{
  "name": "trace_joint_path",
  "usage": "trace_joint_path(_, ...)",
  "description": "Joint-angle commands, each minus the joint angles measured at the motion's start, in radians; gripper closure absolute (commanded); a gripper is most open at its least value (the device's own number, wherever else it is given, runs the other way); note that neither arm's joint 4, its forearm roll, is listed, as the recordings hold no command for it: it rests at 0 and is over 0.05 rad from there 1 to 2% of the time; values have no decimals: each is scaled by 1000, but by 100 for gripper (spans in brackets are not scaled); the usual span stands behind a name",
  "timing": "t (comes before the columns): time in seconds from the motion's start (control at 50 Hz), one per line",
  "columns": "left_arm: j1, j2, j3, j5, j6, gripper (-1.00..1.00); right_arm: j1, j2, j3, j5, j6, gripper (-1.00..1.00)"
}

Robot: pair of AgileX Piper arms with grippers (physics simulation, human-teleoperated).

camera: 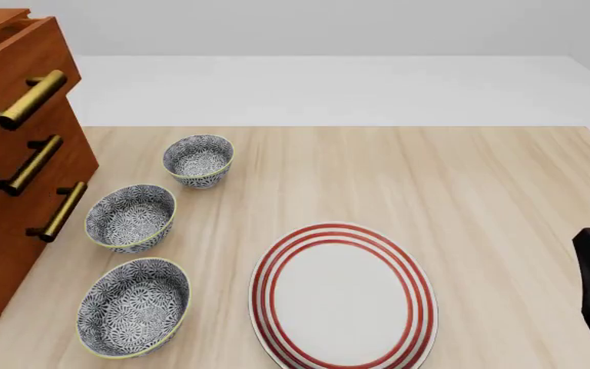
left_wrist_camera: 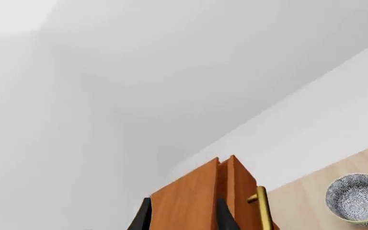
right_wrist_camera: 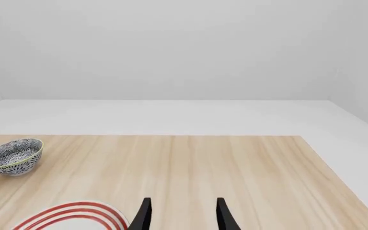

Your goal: Open the top drawer of the cabinet.

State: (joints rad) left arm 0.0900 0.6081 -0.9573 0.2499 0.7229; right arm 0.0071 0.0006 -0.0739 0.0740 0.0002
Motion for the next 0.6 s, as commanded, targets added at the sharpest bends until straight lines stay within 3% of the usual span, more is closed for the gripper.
trace_joint_path(0.02,-32,12,-160,147,-141,-100,0,0,0,0,0,-100)
trace_joint_path(0.12,-59,8,-176,202,-182,-100,0,0,0,0,0,-100)
trace_joint_path(0.2,-36,24,-192,231,-246,-100,0,0,0,0,0,-100)
trace_joint_path(0.36,-9,23,-183,267,-297,-100,0,0,0,0,0,-100)
trace_joint_path(0.4,14,39,-214,308,-367,-100,0,0,0,0,0,-100)
trace_joint_path(0.5,43,49,-222,332,-380,-100,0,0,0,0,0,-100)
trace_joint_path(0.54,65,70,-250,353,-428,-100,0,0,0,0,0,-100)
trace_joint_path(0.6,71,76,-254,363,-437,-100,0,0,0,0,0,-100)
